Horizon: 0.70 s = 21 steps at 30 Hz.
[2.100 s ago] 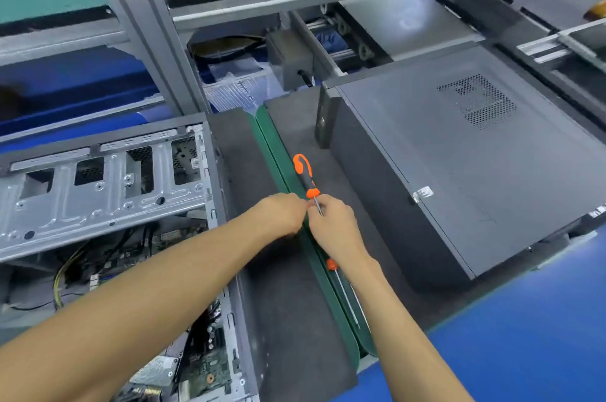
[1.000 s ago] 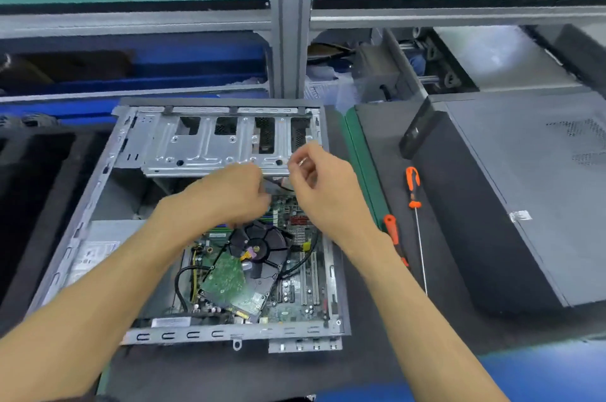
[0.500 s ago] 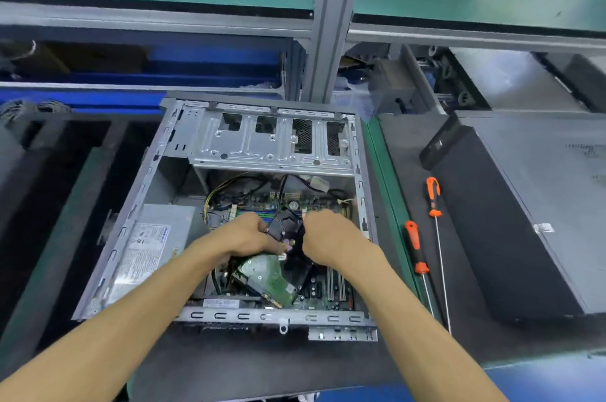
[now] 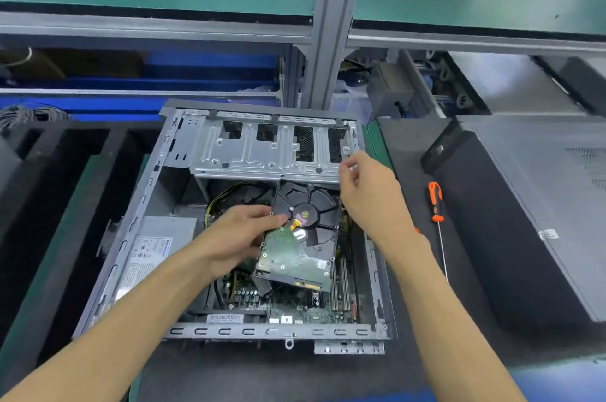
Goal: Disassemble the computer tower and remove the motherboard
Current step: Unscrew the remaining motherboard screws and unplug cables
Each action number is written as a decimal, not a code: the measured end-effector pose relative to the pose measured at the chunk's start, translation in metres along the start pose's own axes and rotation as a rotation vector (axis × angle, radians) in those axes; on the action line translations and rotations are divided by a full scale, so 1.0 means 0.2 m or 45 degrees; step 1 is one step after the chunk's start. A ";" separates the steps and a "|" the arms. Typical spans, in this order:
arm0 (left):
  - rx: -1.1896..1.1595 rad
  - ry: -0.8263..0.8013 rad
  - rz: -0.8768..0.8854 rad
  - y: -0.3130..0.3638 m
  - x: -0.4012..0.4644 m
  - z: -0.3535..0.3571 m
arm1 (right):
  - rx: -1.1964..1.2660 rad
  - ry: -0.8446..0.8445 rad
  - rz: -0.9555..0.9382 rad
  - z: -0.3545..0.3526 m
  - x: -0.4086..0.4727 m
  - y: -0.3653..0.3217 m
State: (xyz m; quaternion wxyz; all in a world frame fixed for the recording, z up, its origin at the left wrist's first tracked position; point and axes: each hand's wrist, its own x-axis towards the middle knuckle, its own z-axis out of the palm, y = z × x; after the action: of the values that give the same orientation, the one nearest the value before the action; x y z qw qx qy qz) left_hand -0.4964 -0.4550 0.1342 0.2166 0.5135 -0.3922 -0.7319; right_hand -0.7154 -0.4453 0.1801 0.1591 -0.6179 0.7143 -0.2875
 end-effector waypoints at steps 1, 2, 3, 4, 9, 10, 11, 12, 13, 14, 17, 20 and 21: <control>-0.080 -0.044 -0.037 0.00 0.00 0.02 | -0.019 -0.003 0.026 0.00 0.00 0.02; -0.144 -0.058 -0.066 -0.01 0.01 0.05 | -0.026 0.011 0.047 0.00 0.01 0.03; -0.180 -0.052 -0.086 -0.02 0.02 0.07 | -0.022 0.040 0.065 0.01 0.01 0.04; -0.191 -0.031 -0.098 -0.03 0.04 0.08 | -0.009 0.076 0.086 0.01 0.01 0.05; -0.308 0.081 -0.073 -0.04 0.10 0.13 | 0.137 0.196 0.163 0.02 0.03 0.10; -0.355 0.080 -0.060 -0.03 0.11 0.15 | 0.161 0.203 0.166 0.03 0.03 0.11; -0.386 0.097 -0.034 -0.02 0.11 0.16 | 0.184 0.211 0.163 0.03 0.03 0.11; -0.417 0.132 -0.010 -0.01 0.12 0.17 | 0.204 0.222 0.158 0.04 0.03 0.12; -0.455 0.159 0.005 0.00 0.14 0.18 | 0.220 0.236 0.146 0.05 0.03 0.11; -0.511 0.170 0.011 0.02 0.15 0.19 | 0.225 0.252 0.128 0.06 0.03 0.11; -0.701 0.048 -0.016 0.03 0.15 0.19 | 0.202 0.291 0.077 0.08 0.03 0.09; -0.943 -0.154 -0.027 0.02 0.15 0.21 | 0.219 0.302 0.073 0.09 0.03 0.09; -0.982 -0.158 -0.012 0.01 0.16 0.21 | 0.225 0.296 0.081 0.09 0.03 0.09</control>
State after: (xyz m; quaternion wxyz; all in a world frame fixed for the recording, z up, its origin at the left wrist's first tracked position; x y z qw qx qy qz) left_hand -0.5484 -0.4641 0.1238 0.3663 0.3507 -0.0982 -0.8563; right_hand -0.7203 -0.4542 0.1565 0.1382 -0.5412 0.7189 -0.4137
